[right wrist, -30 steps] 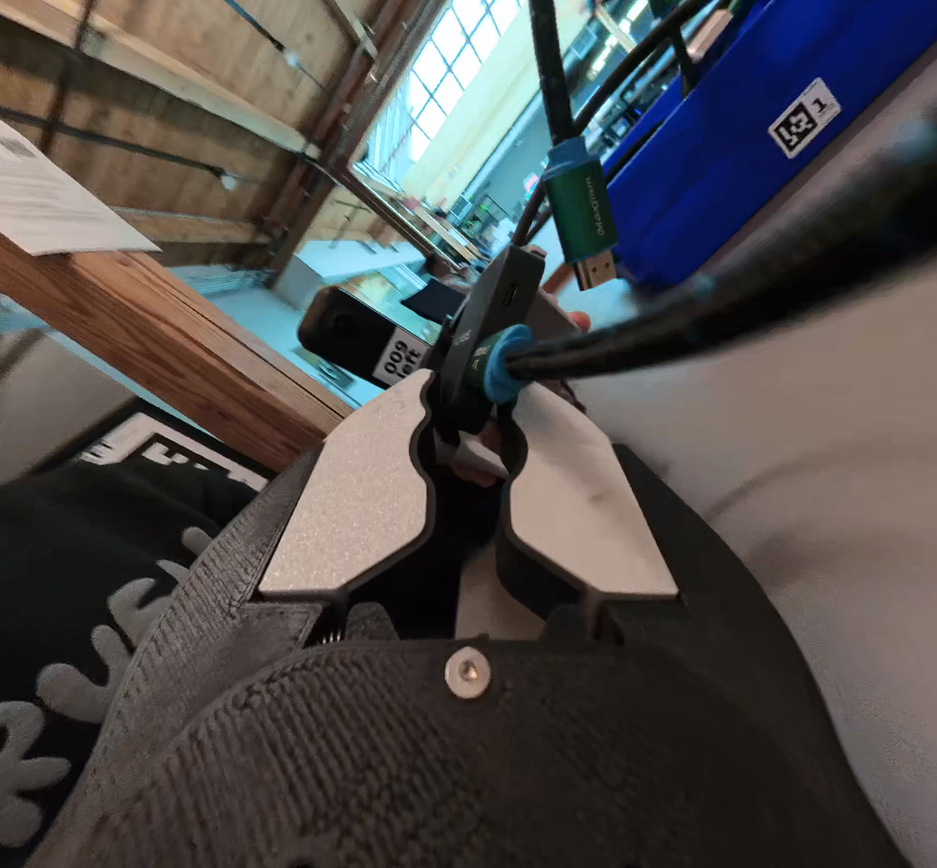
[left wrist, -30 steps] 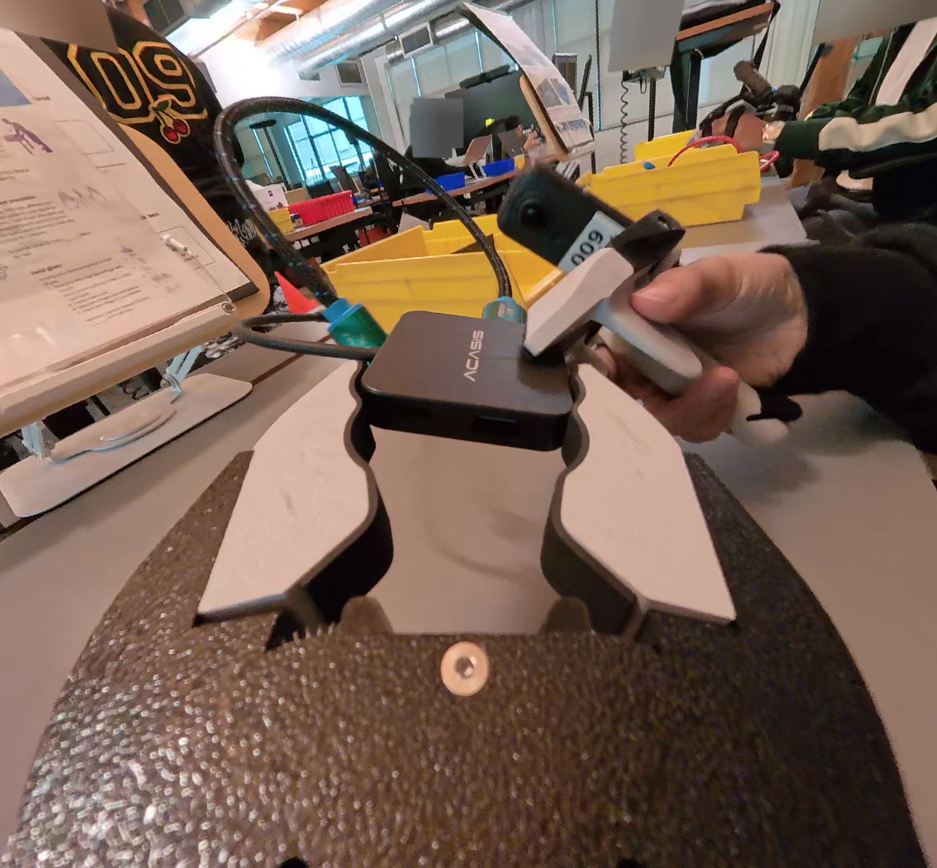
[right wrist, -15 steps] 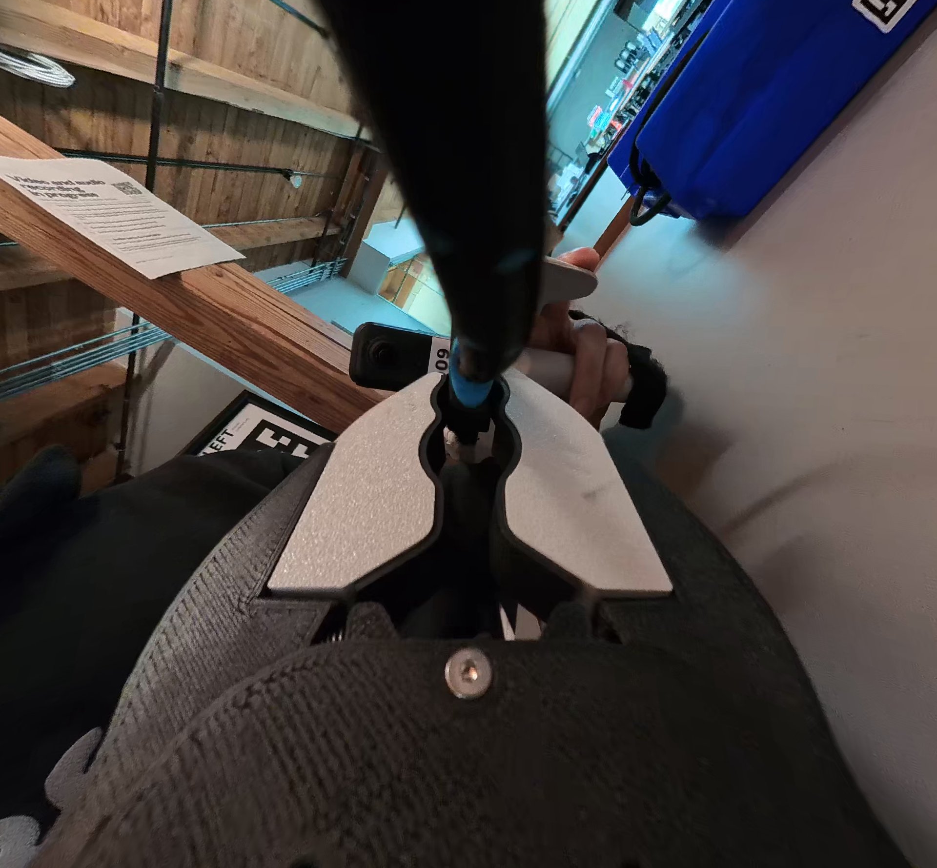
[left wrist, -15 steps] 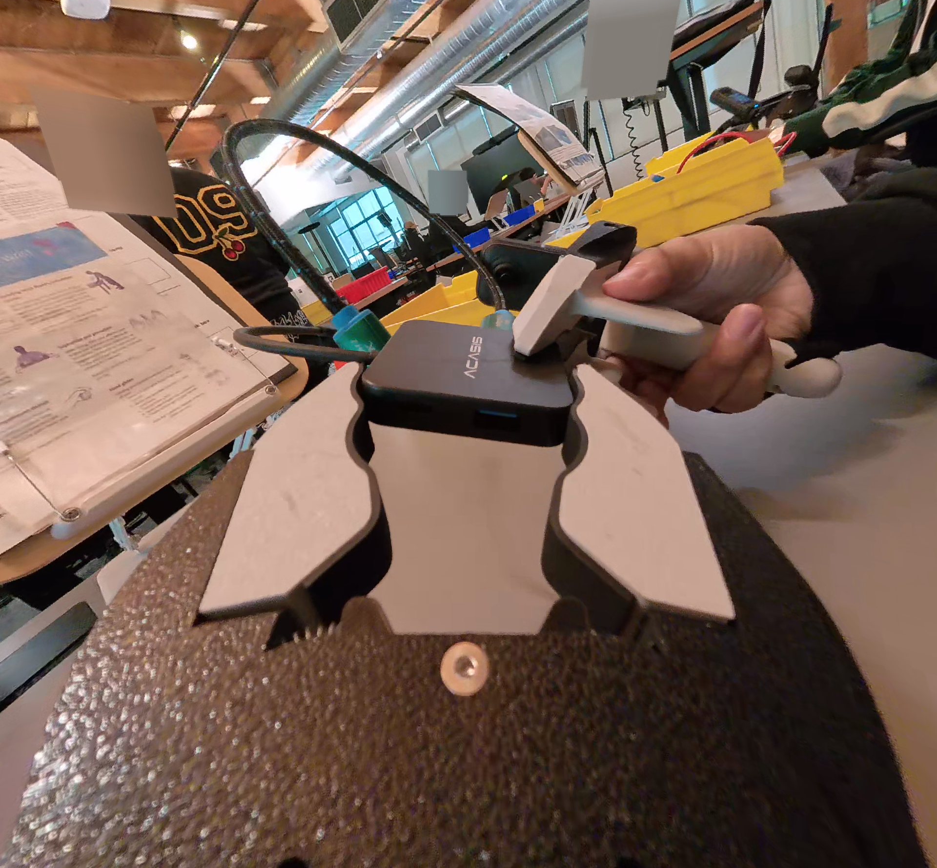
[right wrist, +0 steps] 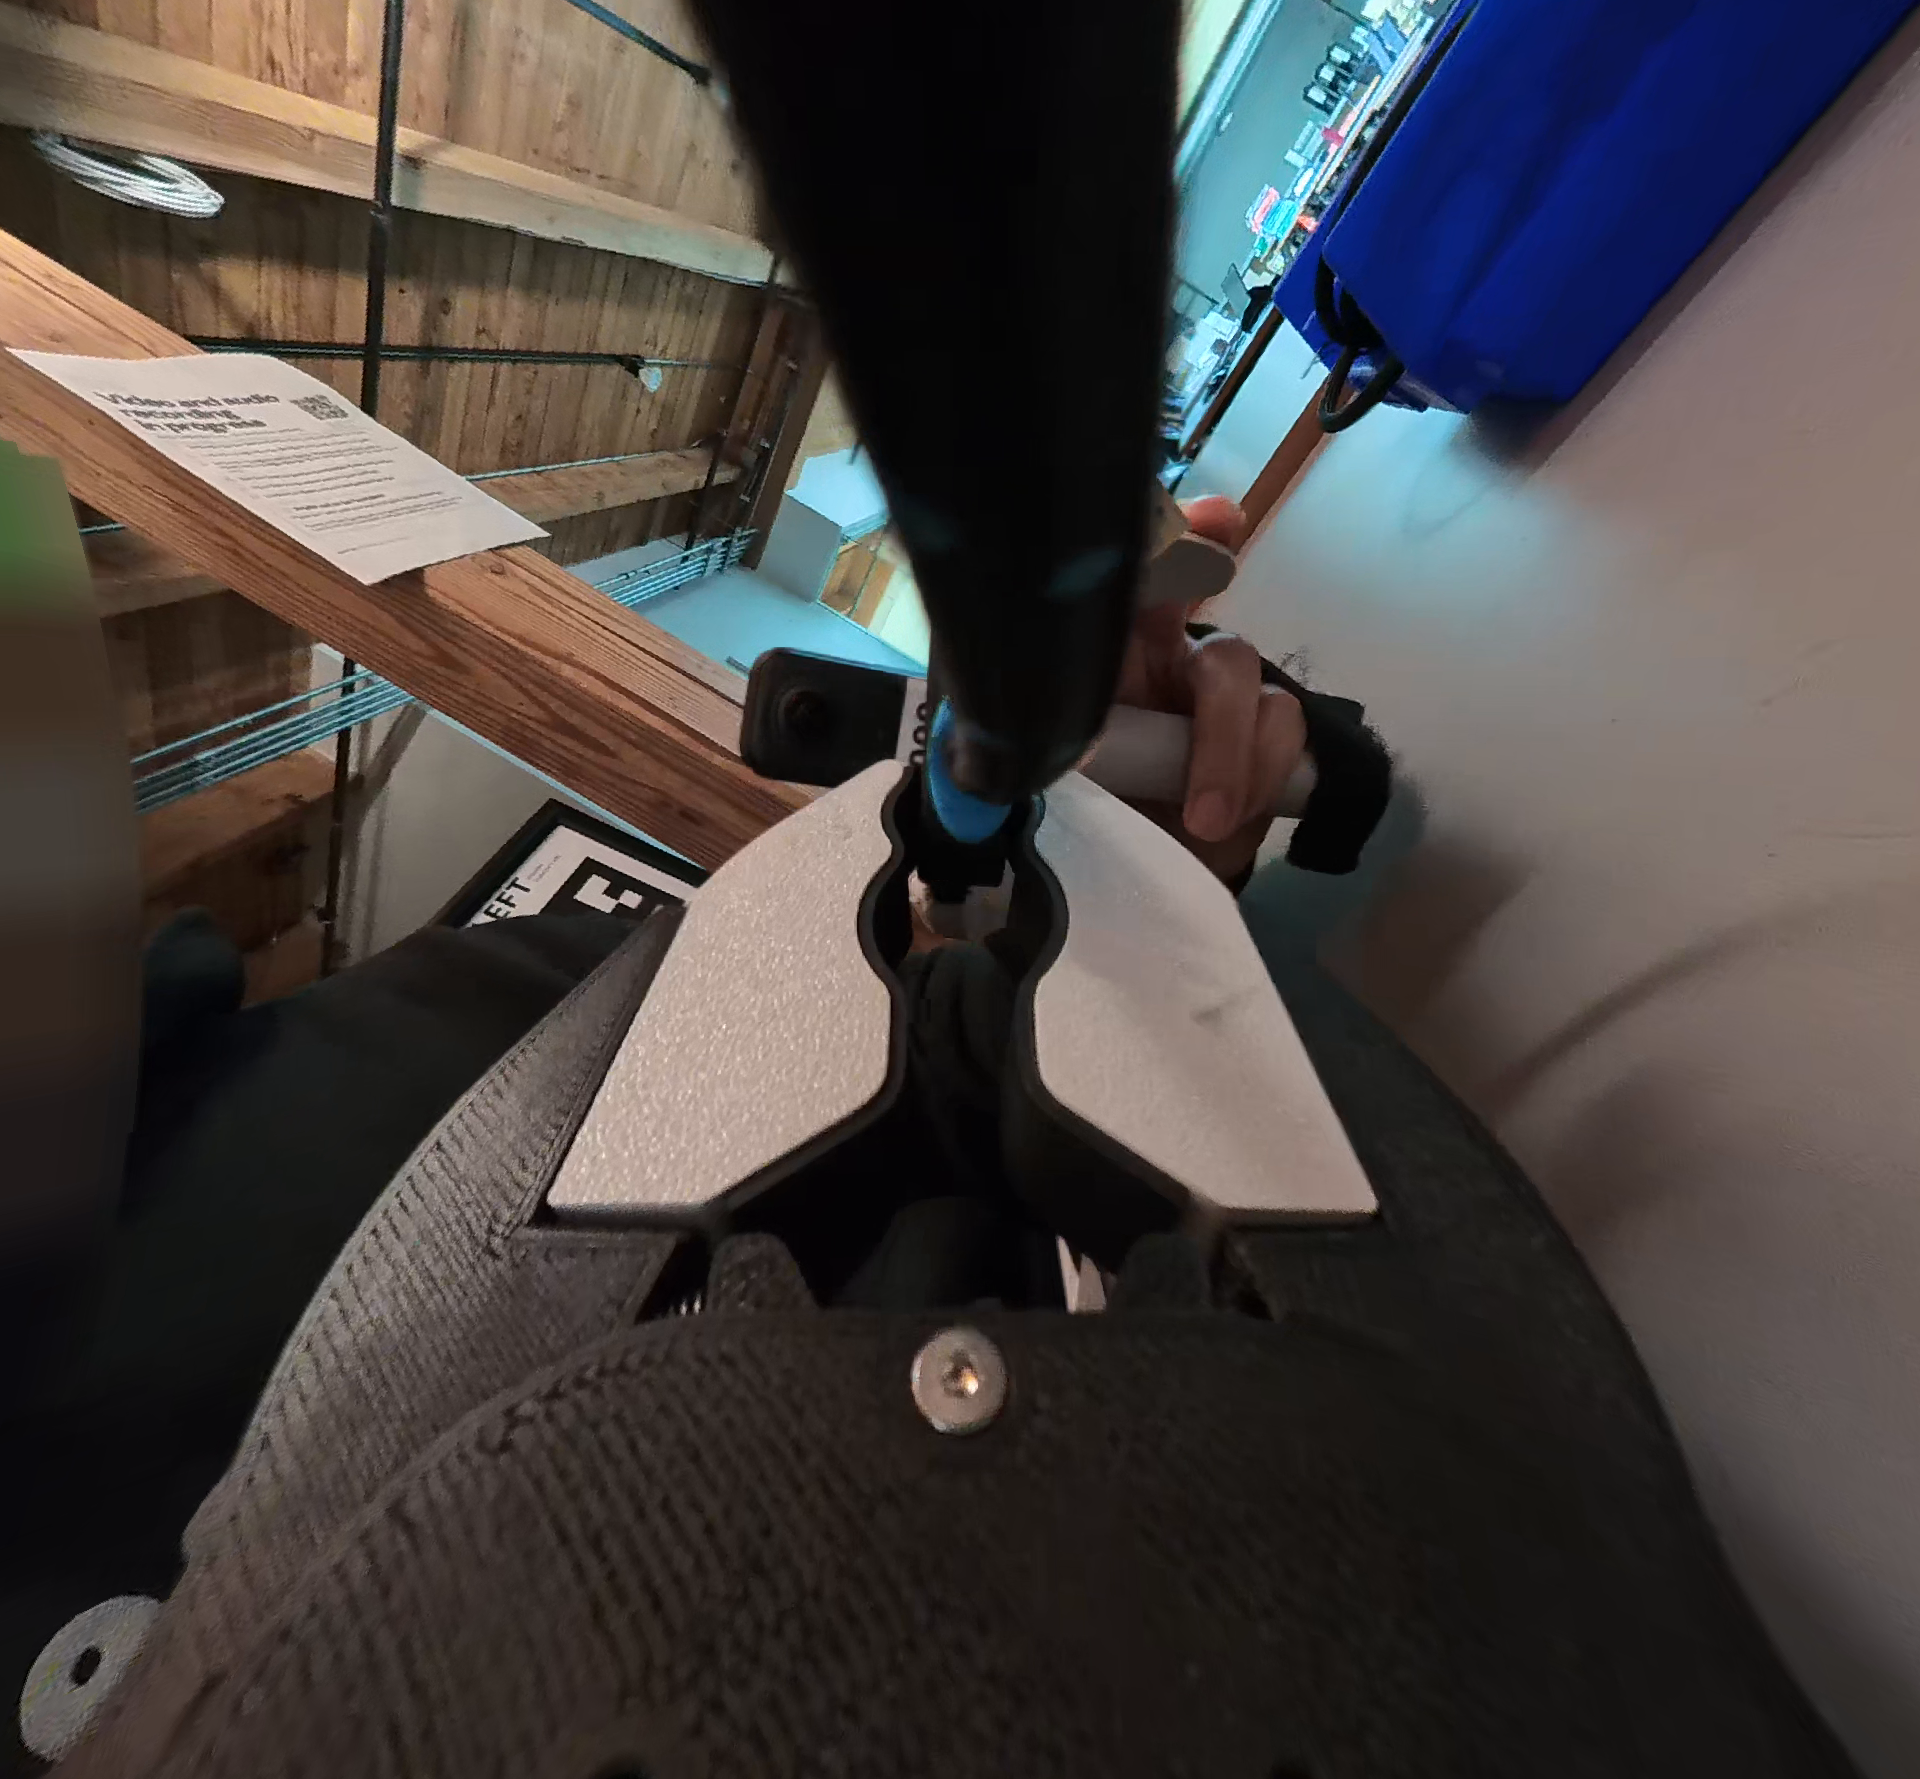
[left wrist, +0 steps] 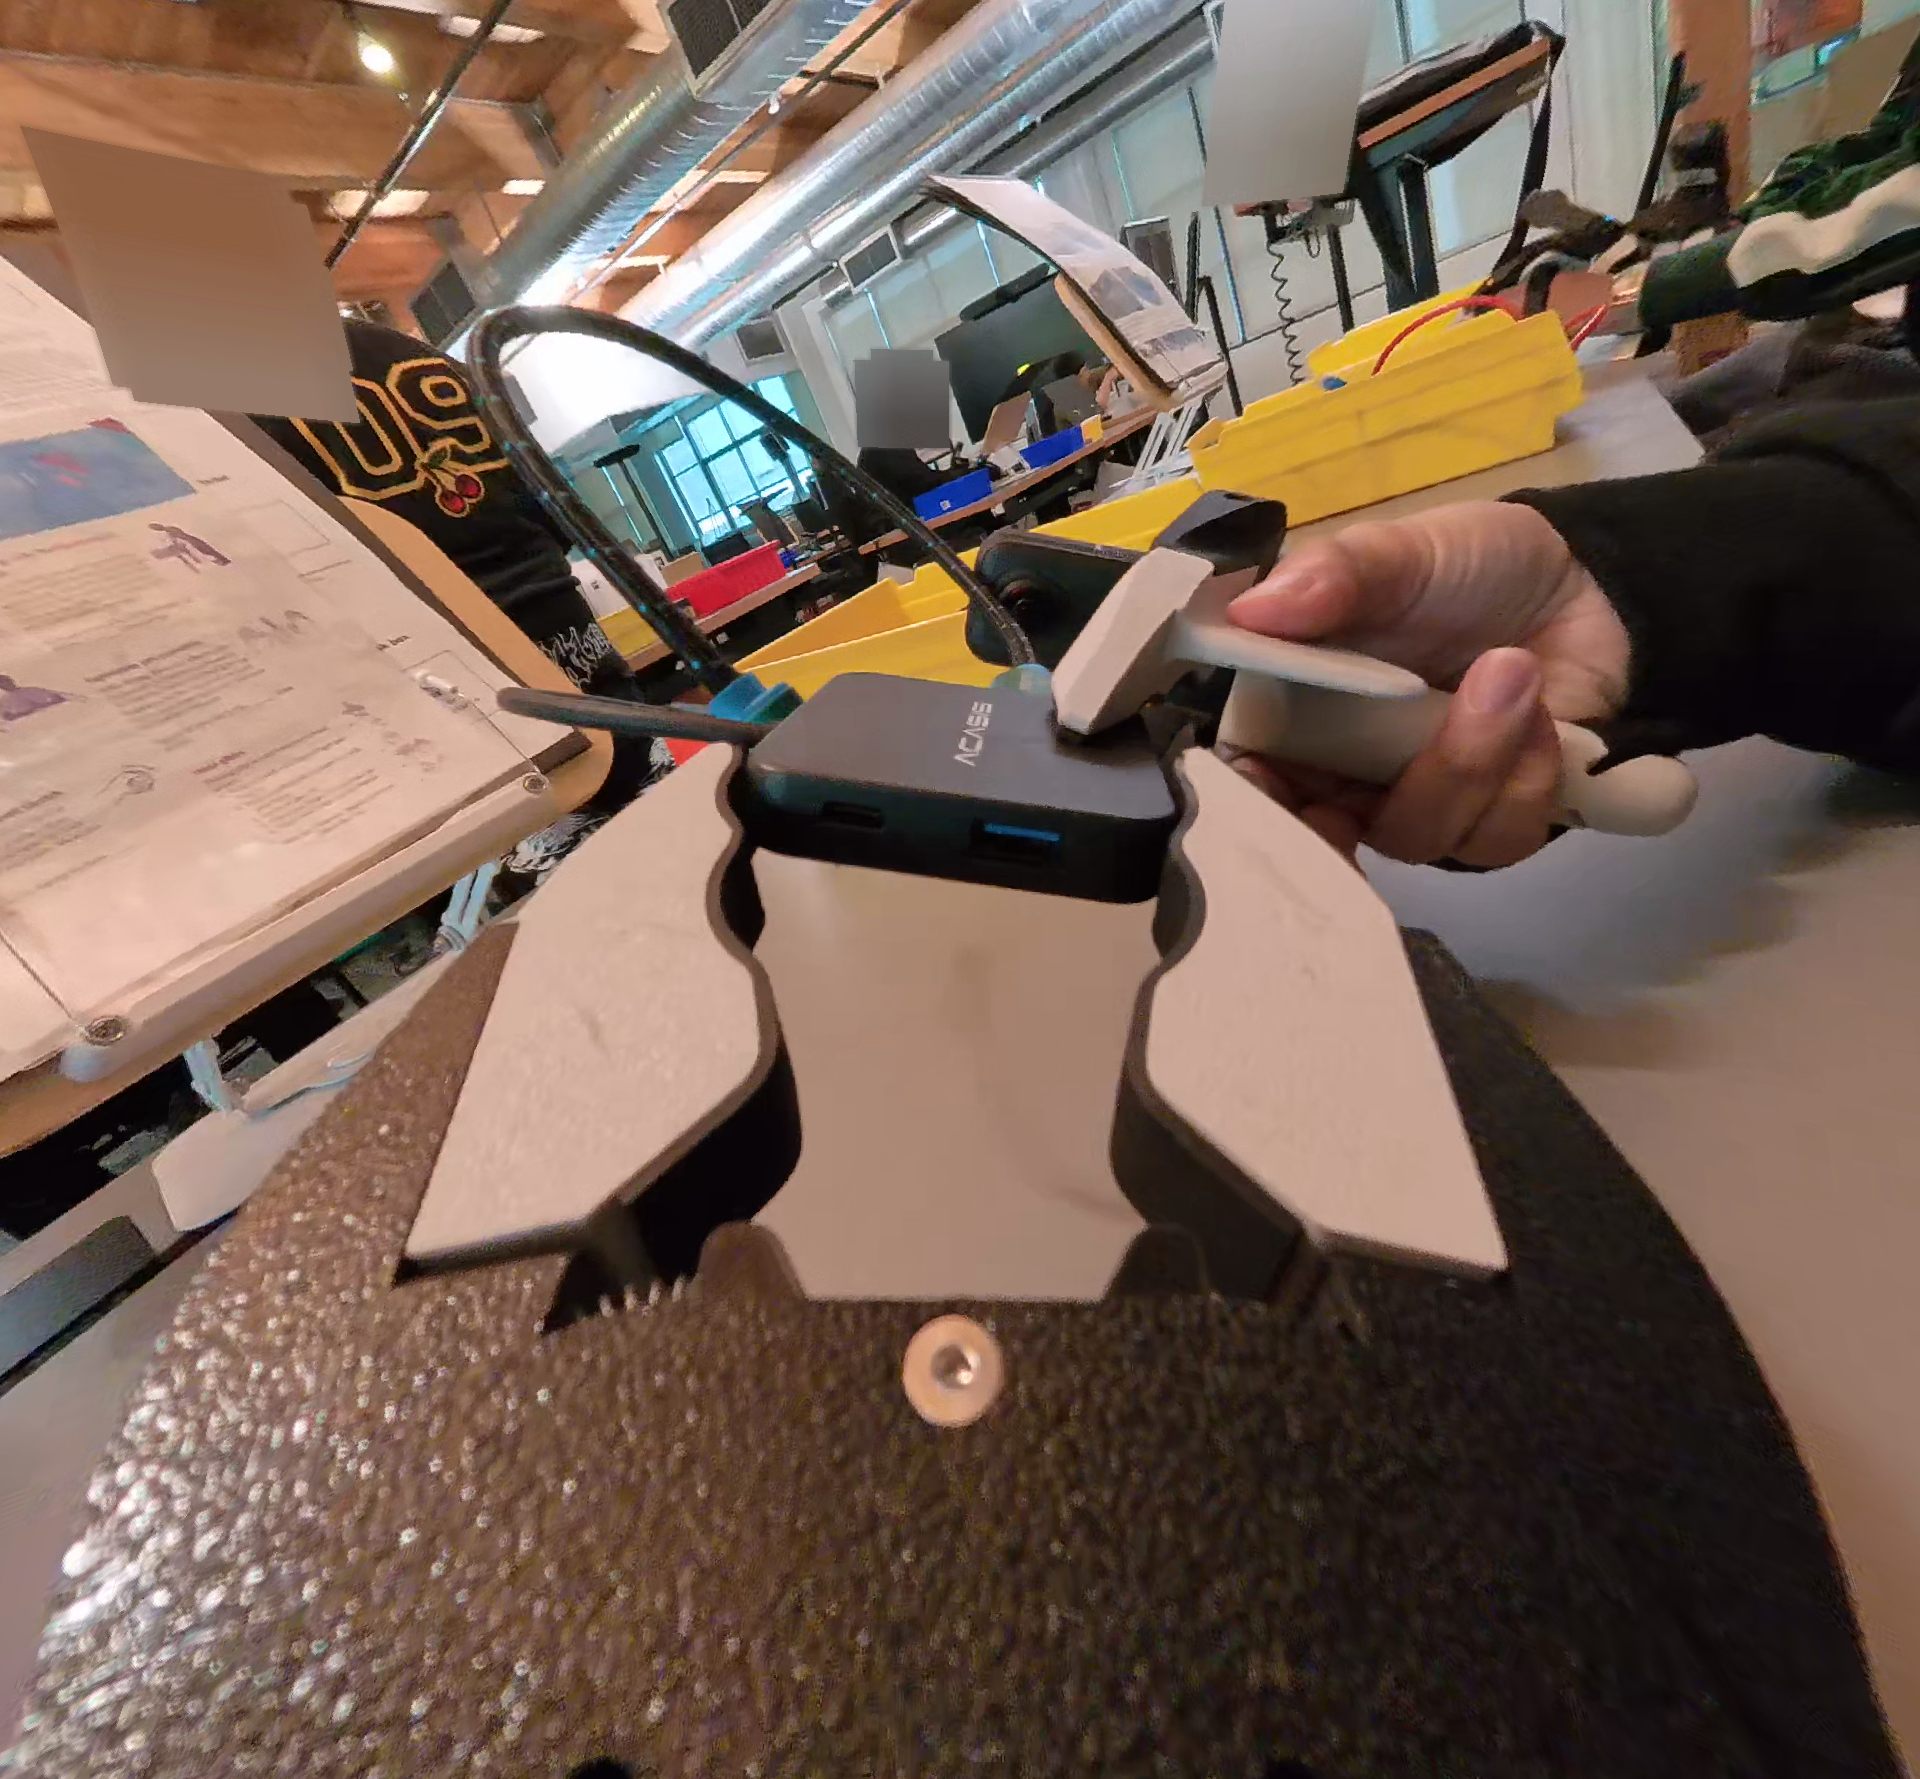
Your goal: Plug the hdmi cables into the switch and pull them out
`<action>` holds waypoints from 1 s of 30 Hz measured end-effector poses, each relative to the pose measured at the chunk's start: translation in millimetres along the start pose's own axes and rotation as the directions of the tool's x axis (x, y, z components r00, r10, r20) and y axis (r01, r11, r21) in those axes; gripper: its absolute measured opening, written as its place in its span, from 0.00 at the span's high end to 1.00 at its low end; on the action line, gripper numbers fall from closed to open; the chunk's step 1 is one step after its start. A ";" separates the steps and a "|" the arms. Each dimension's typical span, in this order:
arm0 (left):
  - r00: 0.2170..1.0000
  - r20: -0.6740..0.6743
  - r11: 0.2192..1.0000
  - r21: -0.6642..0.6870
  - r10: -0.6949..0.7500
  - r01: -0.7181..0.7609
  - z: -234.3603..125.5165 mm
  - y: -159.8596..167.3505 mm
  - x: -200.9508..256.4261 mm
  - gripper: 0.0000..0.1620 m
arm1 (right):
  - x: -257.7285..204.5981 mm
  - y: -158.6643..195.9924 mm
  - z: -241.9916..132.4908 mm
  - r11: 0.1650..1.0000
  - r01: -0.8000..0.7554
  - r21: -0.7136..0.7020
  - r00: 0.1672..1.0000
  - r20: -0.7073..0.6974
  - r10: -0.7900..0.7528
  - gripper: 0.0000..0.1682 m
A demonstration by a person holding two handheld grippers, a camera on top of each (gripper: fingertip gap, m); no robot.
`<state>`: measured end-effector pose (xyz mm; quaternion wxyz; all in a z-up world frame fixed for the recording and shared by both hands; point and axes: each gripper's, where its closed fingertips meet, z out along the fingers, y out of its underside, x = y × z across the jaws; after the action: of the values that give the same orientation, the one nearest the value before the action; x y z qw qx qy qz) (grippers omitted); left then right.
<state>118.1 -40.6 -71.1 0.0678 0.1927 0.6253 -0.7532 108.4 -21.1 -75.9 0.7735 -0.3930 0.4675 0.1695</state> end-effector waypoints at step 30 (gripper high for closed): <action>0.986 -0.006 0.970 -0.182 -0.167 0.163 -1.6 26.6 -6.8 0.55 | -49.1 -36.0 -66.2 0.518 0.810 -0.275 0.412 -0.361 -0.836 0.56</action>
<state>133.7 -45.5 -93.2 0.0154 0.1408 0.7057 -0.6942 67.2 -89.5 -34.5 0.6131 -0.6205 0.3743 -0.3146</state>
